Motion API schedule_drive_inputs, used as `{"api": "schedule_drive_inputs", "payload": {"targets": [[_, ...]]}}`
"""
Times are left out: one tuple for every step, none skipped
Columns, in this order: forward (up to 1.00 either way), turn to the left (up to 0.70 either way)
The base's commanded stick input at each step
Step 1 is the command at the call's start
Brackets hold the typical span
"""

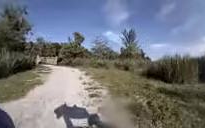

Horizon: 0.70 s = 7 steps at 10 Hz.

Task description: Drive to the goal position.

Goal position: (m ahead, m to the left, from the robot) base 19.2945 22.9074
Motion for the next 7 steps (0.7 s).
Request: {"api": "schedule_drive_inputs", "payload": {"targets": [[1.00, 0.27], [1.00, 0.27], [1.00, 0.27], [1.00, 0.27], [1.00, 0.27], [1.00, 0.27], [1.00, 0.27]]}}
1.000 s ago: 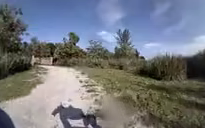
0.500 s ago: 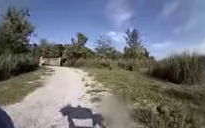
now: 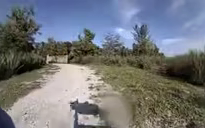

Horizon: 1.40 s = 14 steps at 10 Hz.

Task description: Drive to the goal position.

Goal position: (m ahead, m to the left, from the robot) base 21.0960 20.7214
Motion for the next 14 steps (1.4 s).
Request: {"api": "schedule_drive_inputs", "payload": {"targets": [[1.00, 0.27], [1.00, 0.27], [1.00, 0.27], [1.00, 0.27], [1.00, 0.27], [1.00, 0.27], [1.00, 0.27], [1.00, 0.27], [1.00, 0.27], [1.00, 0.27], [1.00, 0.27], [1.00, 0.27], [1.00, 0.18], [1.00, 0.05]]}}
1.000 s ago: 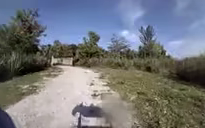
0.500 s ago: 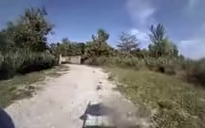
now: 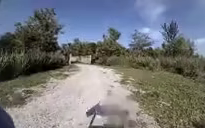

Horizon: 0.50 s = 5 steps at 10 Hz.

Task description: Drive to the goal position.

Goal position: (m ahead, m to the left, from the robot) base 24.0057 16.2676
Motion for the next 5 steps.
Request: {"api": "schedule_drive_inputs", "payload": {"targets": [[1.00, 0.00], [1.00, 0.00], [1.00, 0.00], [1.00, 0.00], [1.00, 0.00]]}}
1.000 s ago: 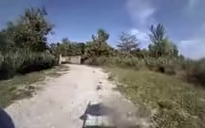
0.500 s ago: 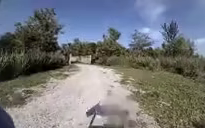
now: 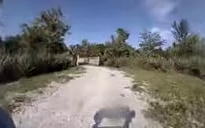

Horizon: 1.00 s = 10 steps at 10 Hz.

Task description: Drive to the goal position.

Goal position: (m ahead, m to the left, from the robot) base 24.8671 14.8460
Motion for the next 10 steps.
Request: {"api": "schedule_drive_inputs", "payload": {"targets": [[1.00, 0.00], [1.00, 0.00], [1.00, 0.00], [1.00, 0.00], [1.00, 0.00], [1.00, 0.00], [1.00, 0.00], [1.00, 0.00], [1.00, 0.19], [1.00, 0.27]]}}
